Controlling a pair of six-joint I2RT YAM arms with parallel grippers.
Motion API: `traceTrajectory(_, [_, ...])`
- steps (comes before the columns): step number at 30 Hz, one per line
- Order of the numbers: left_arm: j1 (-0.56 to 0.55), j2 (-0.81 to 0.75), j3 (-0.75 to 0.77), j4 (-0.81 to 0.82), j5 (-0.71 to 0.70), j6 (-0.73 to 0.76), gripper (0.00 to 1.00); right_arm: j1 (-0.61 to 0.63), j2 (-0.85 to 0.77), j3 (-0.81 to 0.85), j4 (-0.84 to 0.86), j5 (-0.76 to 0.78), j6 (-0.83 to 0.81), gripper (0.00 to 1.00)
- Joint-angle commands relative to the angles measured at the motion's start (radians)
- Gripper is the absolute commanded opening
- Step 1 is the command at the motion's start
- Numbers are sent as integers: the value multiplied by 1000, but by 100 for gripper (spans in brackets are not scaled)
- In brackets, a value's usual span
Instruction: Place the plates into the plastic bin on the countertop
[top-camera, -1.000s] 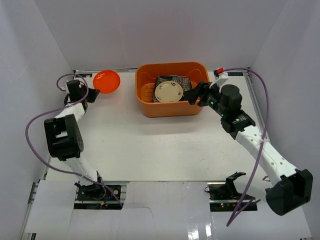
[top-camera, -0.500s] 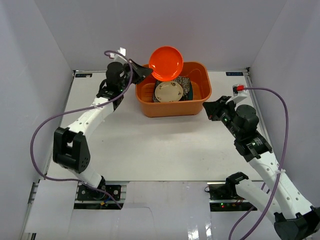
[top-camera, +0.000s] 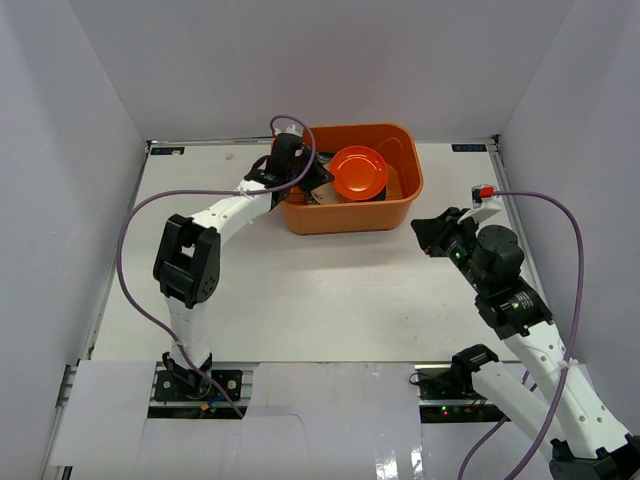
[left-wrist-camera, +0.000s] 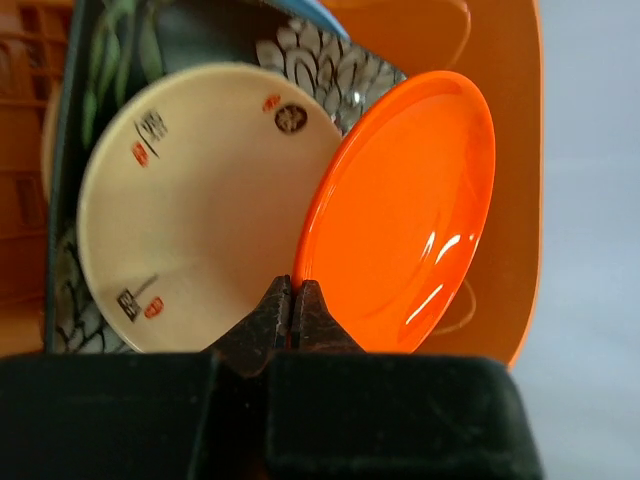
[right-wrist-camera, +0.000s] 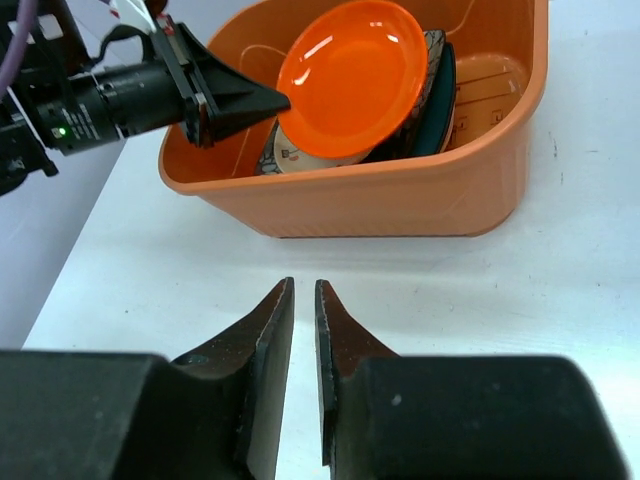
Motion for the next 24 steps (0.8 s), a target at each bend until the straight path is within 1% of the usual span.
traceTrajectory(1, [8,-38,66,-4,-78,24,0,1,-1,-9,12,-1,-3,21])
traceTrajectory(4, [8,-25,92,-21,-130,41,0,-1,2,-10,16,-2,-3,22])
traceTrajectory(7, [10,10,147,-59,-132,62,0,-1,2,-7,16,1,-3,23])
traceTrajectory(10, [10,56,202,-116,-132,73,0,-1,2,-1,13,15,-6,27])
traceTrajectory(11, [10,57,201,-118,-162,75,0,-1,2,0,12,24,-6,31])
traceTrajectory(12, [8,54,195,-116,-164,75,11,-1,1,2,6,38,-6,34])
traceTrajectory(13, [8,54,195,-118,-167,81,18,-1,-4,0,4,59,-5,37])
traceTrajectory(14, [10,56,196,-118,-165,87,25,-1,-5,2,4,65,-3,43])
traceTrajectory(15, [8,53,199,-119,-167,93,35,-1,-7,8,4,68,-3,46])
traceTrajectory(16, [10,48,202,-121,-173,98,39,1,-8,13,3,70,-5,48])
traceTrajectory(17, [10,44,199,-122,-196,101,40,-1,-8,20,-2,70,-6,49])
traceTrajectory(19, [10,19,190,-121,-222,102,46,-1,-10,39,-10,68,-8,50])
traceTrajectory(21, [10,7,190,-118,-234,112,59,1,-13,46,-16,68,-11,50])
traceTrajectory(24, [10,1,207,-116,-210,125,61,-1,-21,60,-20,70,-14,51])
